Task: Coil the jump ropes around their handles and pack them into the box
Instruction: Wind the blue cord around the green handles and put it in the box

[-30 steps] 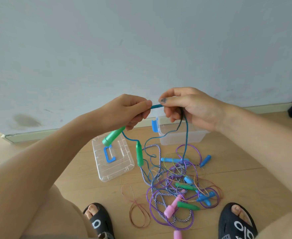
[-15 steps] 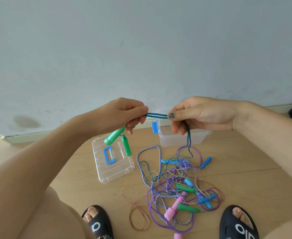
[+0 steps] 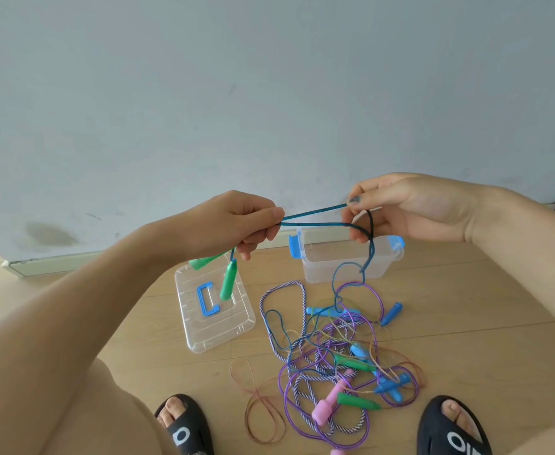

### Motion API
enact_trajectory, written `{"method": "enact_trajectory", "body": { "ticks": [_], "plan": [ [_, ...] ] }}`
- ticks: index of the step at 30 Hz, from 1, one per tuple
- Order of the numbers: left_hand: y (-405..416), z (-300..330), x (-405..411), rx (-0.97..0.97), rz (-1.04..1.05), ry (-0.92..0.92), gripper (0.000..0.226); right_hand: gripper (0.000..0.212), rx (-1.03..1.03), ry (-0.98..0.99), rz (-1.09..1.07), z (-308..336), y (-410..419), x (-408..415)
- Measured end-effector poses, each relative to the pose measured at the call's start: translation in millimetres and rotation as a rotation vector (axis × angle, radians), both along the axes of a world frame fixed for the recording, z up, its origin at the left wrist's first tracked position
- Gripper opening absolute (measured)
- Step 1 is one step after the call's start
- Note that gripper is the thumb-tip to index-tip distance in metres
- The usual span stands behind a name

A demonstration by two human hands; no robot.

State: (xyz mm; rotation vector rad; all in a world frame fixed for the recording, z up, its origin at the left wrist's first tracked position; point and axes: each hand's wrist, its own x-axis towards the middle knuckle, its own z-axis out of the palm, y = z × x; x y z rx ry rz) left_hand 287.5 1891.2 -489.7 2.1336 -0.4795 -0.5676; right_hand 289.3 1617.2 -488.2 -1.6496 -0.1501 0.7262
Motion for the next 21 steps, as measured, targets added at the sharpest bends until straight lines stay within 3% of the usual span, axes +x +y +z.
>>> {"method": "enact_trajectory", "body": {
  "ticks": [7,10,15,21],
  "plan": [
    [4,-2,2,0.019,-0.005,-0.003,0.040,0.010,0.013,-0.016,-0.031,-1,5,-3],
    [7,-1,2,0.001,0.018,-0.027,0.041,0.025,-0.001,-0.100,-0.059,-5,10,-3],
    [11,1,0,0.005,0.003,-0.007,0.043,0.043,0.029,-0.059,-0.130,0,-3,2],
    [13,2,-1,0.015,0.010,0.001,0.042,0.021,-0.062,0.003,-0.154,-2,-27,6]
  ]
}}
